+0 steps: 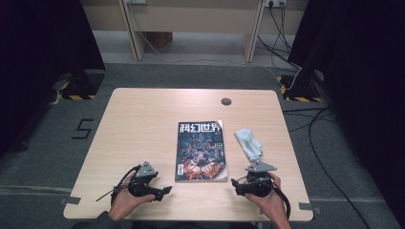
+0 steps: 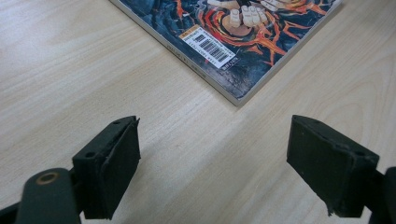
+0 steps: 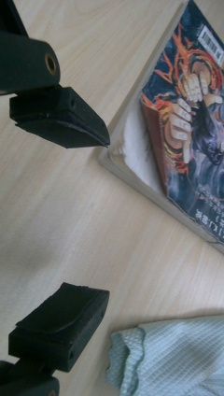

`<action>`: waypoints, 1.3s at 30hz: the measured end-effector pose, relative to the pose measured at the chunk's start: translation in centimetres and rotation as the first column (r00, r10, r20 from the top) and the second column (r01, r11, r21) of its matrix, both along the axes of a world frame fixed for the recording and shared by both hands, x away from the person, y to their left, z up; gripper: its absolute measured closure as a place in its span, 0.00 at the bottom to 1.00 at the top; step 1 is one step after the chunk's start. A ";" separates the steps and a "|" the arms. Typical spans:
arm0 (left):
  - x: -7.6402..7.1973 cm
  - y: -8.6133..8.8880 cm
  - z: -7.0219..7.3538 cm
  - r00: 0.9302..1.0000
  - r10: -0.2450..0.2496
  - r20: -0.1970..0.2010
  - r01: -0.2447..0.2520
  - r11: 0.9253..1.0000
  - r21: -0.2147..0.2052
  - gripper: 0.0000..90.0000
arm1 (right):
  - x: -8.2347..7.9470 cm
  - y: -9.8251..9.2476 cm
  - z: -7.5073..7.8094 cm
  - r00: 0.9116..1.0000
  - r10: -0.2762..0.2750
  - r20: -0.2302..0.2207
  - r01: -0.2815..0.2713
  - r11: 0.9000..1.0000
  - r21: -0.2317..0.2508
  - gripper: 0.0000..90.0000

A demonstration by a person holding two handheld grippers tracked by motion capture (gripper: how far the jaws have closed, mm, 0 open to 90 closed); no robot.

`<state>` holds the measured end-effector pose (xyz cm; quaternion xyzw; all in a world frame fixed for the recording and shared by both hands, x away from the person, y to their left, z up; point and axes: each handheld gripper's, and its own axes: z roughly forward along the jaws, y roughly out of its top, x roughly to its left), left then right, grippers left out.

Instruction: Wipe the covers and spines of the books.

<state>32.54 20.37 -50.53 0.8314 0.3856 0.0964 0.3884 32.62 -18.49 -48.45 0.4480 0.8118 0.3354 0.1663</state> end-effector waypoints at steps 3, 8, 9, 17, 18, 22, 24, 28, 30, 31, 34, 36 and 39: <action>0.0 0.0 0.0 1.000 -0.002 -0.002 0.002 1.000 0.001 0.19 | -0.6 -0.1 -0.2 1.000 0.008 -0.002 -0.008 1.000 -0.009 0.24; 0.0 -0.2 -0.4 0.999 -0.026 -0.028 0.027 0.999 0.023 0.18 | -1.7 -0.2 -0.8 1.000 0.023 -0.014 -0.024 0.999 -0.025 0.23; 0.0 -0.3 -0.4 0.999 -0.030 -0.032 0.031 0.999 0.029 0.18 | -1.9 -0.2 -1.0 0.999 0.028 -0.026 -0.029 0.999 -0.029 0.23; -0.1 -0.5 -0.6 0.999 -0.047 -0.026 0.048 0.997 0.054 0.17 | -3.1 -0.8 -1.5 0.999 0.008 -0.045 -0.011 0.998 -0.063 0.21; -0.1 -0.5 -0.6 0.999 -0.050 -0.022 0.051 0.997 0.056 0.17 | -3.2 -0.9 -1.6 0.999 0.012 -0.043 -0.015 0.997 -0.071 0.21; -0.3 -0.7 -0.7 0.998 -0.065 -0.001 0.065 0.994 0.090 0.16 | -3.8 -1.0 -1.8 0.998 -0.012 -0.060 0.006 0.995 -0.096 0.22; -0.4 -0.9 -0.8 0.997 -0.078 0.015 0.075 0.991 0.114 0.16 | -4.0 -1.2 -1.9 0.998 -0.020 -0.054 0.015 0.995 -0.103 0.22; -0.5 -1.1 -0.9 0.996 -0.084 0.031 0.079 0.989 0.128 0.15 | -4.3 -1.5 -2.0 0.998 -0.024 -0.058 0.018 0.996 -0.088 0.20; -0.6 -1.0 -0.9 0.995 -0.088 0.035 0.083 0.988 0.127 0.15 | -4.4 -1.6 -2.1 0.998 -0.021 -0.055 0.016 0.996 -0.087 0.19; -0.6 -1.0 -0.9 0.995 -0.090 0.037 0.085 0.988 0.125 0.15 | -4.5 -1.6 -2.1 0.998 -0.022 -0.055 0.017 0.996 -0.083 0.19; -0.6 -1.0 -0.9 0.995 -0.090 0.037 0.085 0.988 0.125 0.15 | -4.5 -1.6 -2.1 0.998 -0.026 -0.056 0.022 0.997 -0.079 0.19; -0.6 -1.0 -0.9 0.995 -0.090 0.036 0.085 0.988 0.126 0.15 | -4.5 -1.6 -2.2 0.998 -0.025 -0.055 0.021 0.997 -0.078 0.18; -0.5 -1.0 -0.9 0.995 -0.090 0.036 0.085 0.988 0.126 0.15 | -4.5 -1.6 -2.2 0.998 -0.023 -0.054 0.018 0.997 -0.078 0.18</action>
